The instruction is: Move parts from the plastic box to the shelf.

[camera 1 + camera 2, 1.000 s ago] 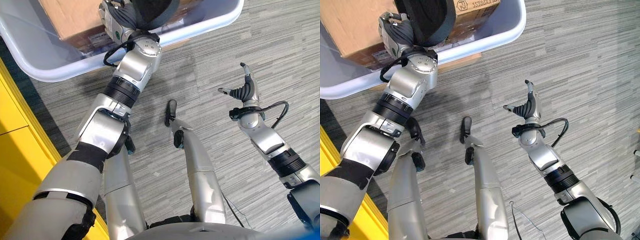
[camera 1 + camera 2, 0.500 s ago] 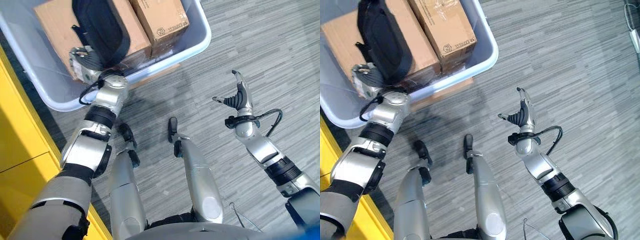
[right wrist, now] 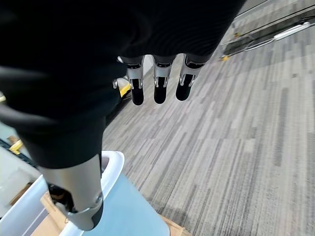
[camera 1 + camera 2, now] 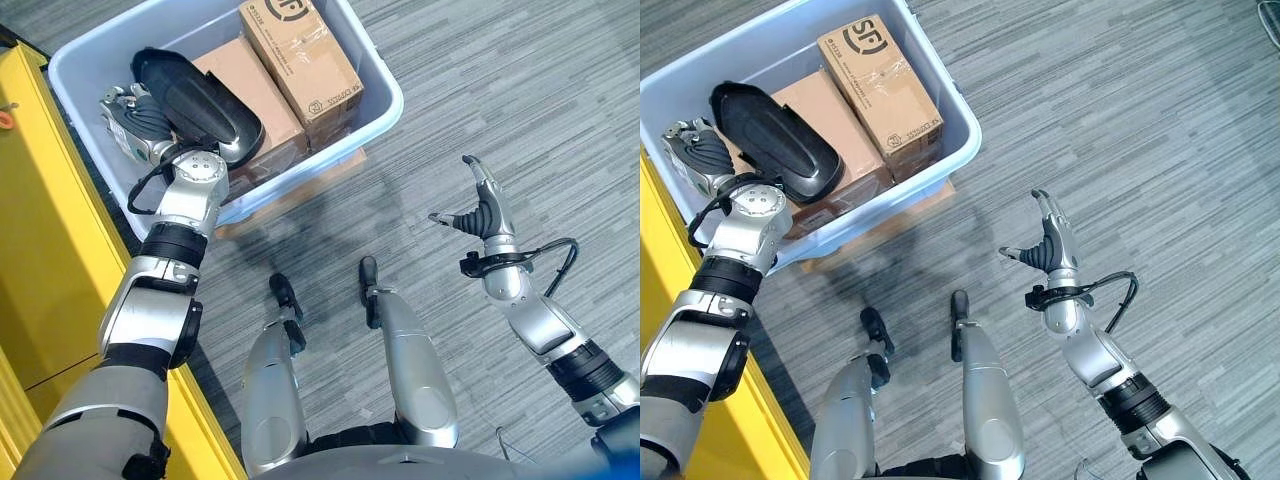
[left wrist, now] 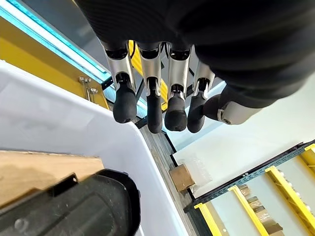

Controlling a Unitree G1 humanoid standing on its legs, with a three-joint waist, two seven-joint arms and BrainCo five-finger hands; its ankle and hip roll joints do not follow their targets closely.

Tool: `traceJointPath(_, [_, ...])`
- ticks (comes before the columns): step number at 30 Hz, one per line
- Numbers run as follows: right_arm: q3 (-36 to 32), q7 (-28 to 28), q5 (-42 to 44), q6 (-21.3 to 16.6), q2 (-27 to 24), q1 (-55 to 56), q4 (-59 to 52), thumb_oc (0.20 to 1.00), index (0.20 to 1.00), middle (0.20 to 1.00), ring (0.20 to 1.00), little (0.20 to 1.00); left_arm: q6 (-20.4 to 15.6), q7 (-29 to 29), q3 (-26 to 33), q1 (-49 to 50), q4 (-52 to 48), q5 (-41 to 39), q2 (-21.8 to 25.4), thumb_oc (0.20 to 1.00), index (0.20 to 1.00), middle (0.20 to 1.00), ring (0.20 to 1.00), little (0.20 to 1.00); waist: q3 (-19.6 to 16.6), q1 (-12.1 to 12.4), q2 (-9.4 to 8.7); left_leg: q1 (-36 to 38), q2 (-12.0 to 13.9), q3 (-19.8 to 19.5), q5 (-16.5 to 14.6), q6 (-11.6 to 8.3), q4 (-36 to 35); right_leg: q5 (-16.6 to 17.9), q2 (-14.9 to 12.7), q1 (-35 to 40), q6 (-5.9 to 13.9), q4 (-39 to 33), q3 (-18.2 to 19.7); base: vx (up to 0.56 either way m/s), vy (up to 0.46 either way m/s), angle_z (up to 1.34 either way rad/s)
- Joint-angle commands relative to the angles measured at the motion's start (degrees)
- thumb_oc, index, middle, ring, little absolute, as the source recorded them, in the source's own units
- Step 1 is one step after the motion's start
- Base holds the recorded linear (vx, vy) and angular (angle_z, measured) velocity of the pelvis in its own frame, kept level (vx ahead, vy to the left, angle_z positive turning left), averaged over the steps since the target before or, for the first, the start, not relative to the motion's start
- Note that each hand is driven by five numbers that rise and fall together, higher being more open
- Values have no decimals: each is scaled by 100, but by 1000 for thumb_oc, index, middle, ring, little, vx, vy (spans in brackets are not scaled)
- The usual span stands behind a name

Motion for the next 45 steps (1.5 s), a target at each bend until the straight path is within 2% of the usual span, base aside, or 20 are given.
traceJointPath(1, [-292, -55, -248, -271, -174, 24, -462, 1000, 1000, 1000, 1000, 1000, -244, -118, 37, -190, -80, 98, 85, 200, 200, 200, 200, 200, -83, -40, -36, 41, 349, 0, -396, -304, 463, -498, 44, 269, 352, 116, -226, -42, -3, -4])
traceJointPath(5, [-289, -84, -251, -364, -174, 114, -413, 1000, 1000, 1000, 1000, 1000, -71, -208, -23, -213, -53, -5, 62, 200, 200, 200, 200, 200, -83, -27, -82, -18, 376, -4, -410, -292, 536, -523, 89, 264, 335, 156, -230, -13, -32, -5])
traceJointPath(6, [-271, -75, -259, -376, -160, 108, -406, 1000, 1000, 1000, 1000, 1000, -61, -216, -27, -187, -1, -137, 40, 304, 304, 304, 304, 304, -83, -27, -117, -40, 389, -9, -413, -298, 564, -518, 104, 270, 335, 141, -229, -9, -40, -2])
traceJointPath(7, [-263, -61, -252, -368, -156, 99, -404, 1000, 1000, 1000, 1000, 1000, -68, -236, -22, -174, 27, -194, 40, 561, 561, 561, 561, 561, -83, -30, -129, -51, 404, -10, -411, -307, 581, -524, 113, 269, 329, 148, -228, -5, -39, 2])
traceJointPath(8, [-257, -12, -239, -377, -145, 87, -379, 1000, 1000, 1000, 1000, 1000, -55, -256, -17, -148, 61, -267, 16, 1000, 1000, 1000, 1000, 1000, -83, -31, -146, -49, 417, -14, -414, -315, 601, -530, 132, 288, 318, 142, -222, 0, 0, 0])
traceJointPath(10, [-200, 348, -229, -634, -161, 53, -313, 1000, 1000, 1000, 1000, 1000, -83, -428, -3, -108, 171, -511, -48, 1000, 1000, 1000, 1000, 1000, -83, -16, -225, -1, 468, 21, -405, -336, 602, -512, 164, 366, 310, 70, -255, 12, 16, -3])
traceJointPath(13, [-163, 1081, 8, -1169, -251, 44, -450, 1000, 1000, 1000, 1000, 1000, -79, -845, -39, 7, 232, -486, -146, 1000, 1000, 1000, 1000, 1000, -83, -39, -302, 268, 602, 399, -378, -371, 530, -501, 118, 627, 321, -38, -437, 13, 45, 0])
traceJointPath(14, [-178, 1201, 201, -1383, -345, 133, -630, 1000, 1000, 1000, 1000, 1000, -28, -1129, -191, -59, 273, -317, -158, 1000, 1000, 1000, 1000, 1000, -83, -124, -342, 224, 871, 940, -196, -466, 691, -578, 36, 806, 311, -55, -695, 27, -82, 31])
traceJointPath(16, [-159, 1221, 442, -1677, -427, 129, -686, 1000, 1000, 1000, 1000, 1000, -5, -1327, -449, -124, 343, -228, -186, 1000, 1000, 1000, 1000, 1000, -83, -88, -372, 173, 1111, 1240, -65, -489, 819, -753, 9, 974, 200, 111, -963, 38, 14, 112])
traceJointPath(19, [-9, 1315, 569, -1905, -420, -238, -808, 1000, 1000, 1000, 1000, 1000, -42, -1434, -701, -77, 311, -103, -249, 1000, 1000, 1000, 1000, 1000, -83, 136, -425, 225, 980, 1082, -292, -365, 803, -878, -19, 1091, 185, 321, -1051, 14, 224, 101])
traceJointPath(24, [106, 1323, 977, -1560, -245, -650, -1111, 1000, 1000, 1000, 1000, 1000, 34, -1460, -925, 371, -10, 156, -576, 1000, 1000, 1000, 1000, 1000, -101, 486, -478, 544, 770, 961, -432, -192, 632, -923, -124, 1512, 274, 418, -1263, 28, 160, 25])
traceJointPath(25, [130, 1300, 1141, -1478, -194, -650, -1162, 1000, 1000, 1000, 1000, 1000, 63, -1491, -982, 499, -69, 282, -596, 1000, 1000, 1000, 1000, 1000, -118, 548, -491, 640, 699, 932, -479, -111, 605, -899, -182, 1502, 366, 734, -1252, 149, 77, 54])
traceJointPath(28, [272, 1301, 981, -1407, 40, -487, -1294, 1000, 1000, 1000, 1000, 1000, 150, -1361, -1107, 955, -373, 628, -767, 1000, 1000, 1000, 1000, 1000, -111, 582, -446, 970, 444, 725, -668, 129, 545, -599, -410, 1326, 610, 1364, -923, 217, 59, 60])
traceJointPath(29, [282, 1364, 921, -1451, 109, -432, -1276, 1000, 1000, 1000, 1000, 1000, 191, -1263, -1172, 1032, -455, 647, -780, 1000, 1000, 1000, 1000, 1000, -103, 588, -437, 1079, 415, 681, -703, 138, 531, -534, -466, 1423, 631, 1087, -852, 213, -233, 58])
traceJointPath(31, [367, 1399, 814, -1577, 417, -598, -1132, 1000, 1000, 1000, 1000, 1000, 367, -1050, -1390, 728, -438, 832, -782, 1000, 1000, 1000, 1000, 1000, -87, 522, -562, 1065, 396, 534, -844, 38, 616, 328, -667, 1521, 784, -706, -505, 83, -467, 28])
traceJointPath(33, [400, 1309, 736, -1699, 682, -794, -960, 1000, 1000, 1000, 1000, 1000, 484, -1017, -1597, 371, -334, 1016, -732, 1000, 1000, 1000, 1000, 1000, -84, 446, -619, 831, 470, 368, -969, 8, 683, 1003, -761, 1287, 872, -1381, -254, -31, -559, 32])
traceJointPath(34, [465, 1130, 661, -1700, 810, -910, -868, 1000, 1000, 1000, 1000, 1000, 636, -1097, -1683, 221, -373, 1113, -738, 1000, 1000, 1000, 1000, 1000, -83, 455, -628, 666, 559, 239, -1001, -21, 714, 847, -734, 1179, 972, -1353, -261, 23, -500, 86])
traceJointPath(36, [487, 1070, 615, -1675, 841, -934, -826, 1000, 1000, 1000, 1000, 1000, 637, -1164, -1745, 195, -366, 1128, -730, 1000, 1000, 1000, 1000, 1000, -83, 458, -629, 581, 615, 168, -1028, -42, 805, 793, -692, 1225, 979, -1414, -343, 100, -383, 120])
traceJointPath(39, [470, 727, 749, -1361, 796, -1242, -759, 1000, 1000, 1000, 1000, 1000, 528, -1367, -1778, 261, -388, 1080, -738, 1000, 1000, 1000, 1000, 1000, -84, 586, -606, 527, 718, 3, -856, -237, 807, 585, -469, 1485, 926, -1492, -618, 143, -288, 57])
traceJointPath(45, [204, 469, 698, -957, 738, -1796, -764, 1000, 1000, 1000, 1000, 1000, 299, -1436, -1657, 439, -533, 937, -1016, 1000, 1000, 1000, 1000, 1000, -86, 576, -464, 728, 782, -158, -509, -432, 449, 367, -242, 1659, 690, -1537, -667, 153, -30, -11])
